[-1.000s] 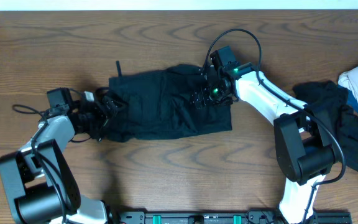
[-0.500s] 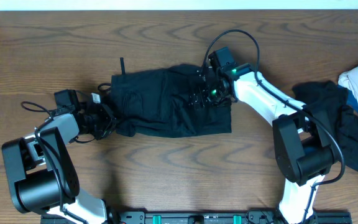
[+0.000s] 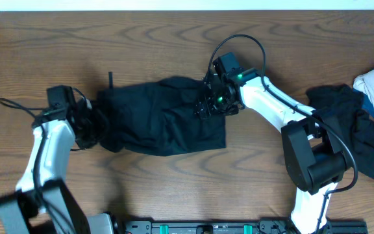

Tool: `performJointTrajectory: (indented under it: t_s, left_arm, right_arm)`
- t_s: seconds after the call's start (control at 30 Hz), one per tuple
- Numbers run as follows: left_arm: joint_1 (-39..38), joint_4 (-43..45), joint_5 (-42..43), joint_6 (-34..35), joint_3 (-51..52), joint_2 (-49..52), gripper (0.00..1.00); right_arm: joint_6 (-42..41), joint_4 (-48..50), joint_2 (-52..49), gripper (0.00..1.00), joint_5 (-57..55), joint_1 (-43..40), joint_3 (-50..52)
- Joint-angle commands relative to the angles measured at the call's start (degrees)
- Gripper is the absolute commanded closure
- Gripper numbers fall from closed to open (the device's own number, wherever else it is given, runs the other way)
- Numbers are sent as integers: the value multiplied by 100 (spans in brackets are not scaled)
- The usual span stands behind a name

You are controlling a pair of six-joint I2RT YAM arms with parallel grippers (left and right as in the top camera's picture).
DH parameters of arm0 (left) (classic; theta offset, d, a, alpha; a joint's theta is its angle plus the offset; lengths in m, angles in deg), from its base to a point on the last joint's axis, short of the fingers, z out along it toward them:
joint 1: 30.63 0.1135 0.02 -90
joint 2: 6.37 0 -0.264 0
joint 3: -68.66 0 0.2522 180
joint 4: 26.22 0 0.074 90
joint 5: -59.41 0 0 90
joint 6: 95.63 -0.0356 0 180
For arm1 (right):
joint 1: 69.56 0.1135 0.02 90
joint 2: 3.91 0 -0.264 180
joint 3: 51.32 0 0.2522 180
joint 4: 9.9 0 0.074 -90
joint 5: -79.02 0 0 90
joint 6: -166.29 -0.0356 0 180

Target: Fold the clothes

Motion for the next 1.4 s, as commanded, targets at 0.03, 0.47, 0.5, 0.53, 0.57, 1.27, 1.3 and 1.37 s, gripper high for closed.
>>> performJointTrajectory:
  t_s: [0.03, 0.47, 0.5, 0.53, 0.57, 1.27, 1.3, 1.37]
  left_arm:
    - [-162, -293, -461, -249, -494, -612, 94]
    - [-2234, -654, -601, -133, -922, -949, 94]
    - [-2439, -667, -719, -133, -931, -951, 94]
    - [-2562, -684, -796, -133, -951, -951, 94]
    - [-2702, -717, -894, -131, -984, -951, 94]
    - [-3956, -1143, -1720, 35, -1886, -949, 94]
    - [-3985, -1134, -1720, 35, -1912, -949, 94]
    - [-4076, -1060, -1720, 37, -1930, -949, 94]
  right_arm:
    - [-175, 37, -114, 19, -170, 142, 24]
    - [-516, 116, -114, 19, -960, 938, 24]
    - [-525, 118, -114, 19, -988, 966, 24]
    - [-527, 118, -114, 19, -984, 973, 24]
    - [-525, 107, -116, 18, -984, 977, 24]
    - [-684, 74, -756, 17, -599, 1008, 24]
    - [-702, 74, -756, 17, -597, 1008, 24]
    - [-717, 76, -756, 17, -599, 1008, 24]
